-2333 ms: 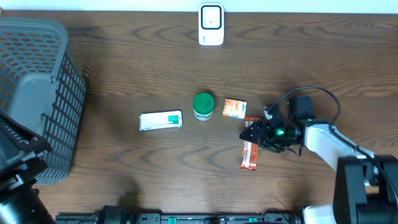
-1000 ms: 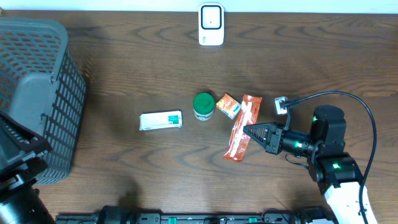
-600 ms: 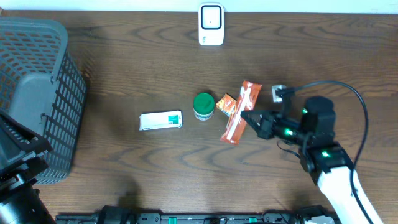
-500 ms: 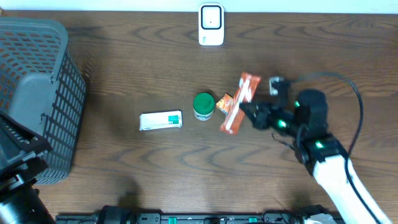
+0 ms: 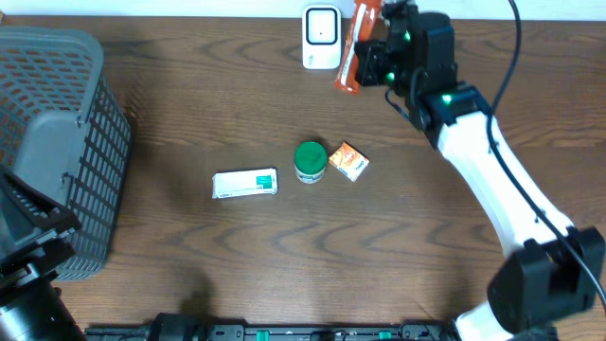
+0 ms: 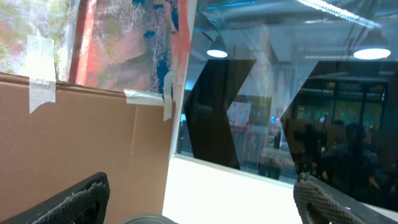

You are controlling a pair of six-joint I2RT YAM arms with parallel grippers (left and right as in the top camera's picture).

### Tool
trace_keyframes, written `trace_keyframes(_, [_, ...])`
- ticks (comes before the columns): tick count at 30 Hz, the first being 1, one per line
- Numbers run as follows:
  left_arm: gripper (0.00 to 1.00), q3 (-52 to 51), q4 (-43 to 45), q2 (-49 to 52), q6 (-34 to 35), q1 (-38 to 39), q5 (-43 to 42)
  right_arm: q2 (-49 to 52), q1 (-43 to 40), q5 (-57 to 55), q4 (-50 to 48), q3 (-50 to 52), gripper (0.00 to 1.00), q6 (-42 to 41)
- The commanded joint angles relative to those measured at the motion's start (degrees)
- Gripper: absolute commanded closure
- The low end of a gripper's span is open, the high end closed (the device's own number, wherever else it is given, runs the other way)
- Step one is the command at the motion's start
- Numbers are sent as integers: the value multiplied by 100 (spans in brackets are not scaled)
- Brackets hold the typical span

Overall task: Scan the item barcode
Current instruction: 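Carry the orange pack to the white scanner and hold it over it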

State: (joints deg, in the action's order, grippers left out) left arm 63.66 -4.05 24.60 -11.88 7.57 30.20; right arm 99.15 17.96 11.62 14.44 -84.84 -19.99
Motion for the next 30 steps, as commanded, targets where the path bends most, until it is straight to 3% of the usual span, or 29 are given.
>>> trace_keyframes(1, [5,70,-24,-15,-52,-28,50,291,59,492,142,-557,99,-79])
trace_keyframes(9, [5,70,-26,-15,-52,-28,50,317,297,776,168,-905,99,-151])
trace_keyframes(15, [5,70,-24,-15,-52,-28,50,389,654,-988,24,-905,99,544])
trace_keyframes(20, [5,70,-26,-15,-52,-28,50,693,1128,-2697,-951,-905,99,1600])
trace_keyframes(30, [5,70,-26,-15,-52,-26,50,2002,1303,-4096,-3213,-942,99,3471])
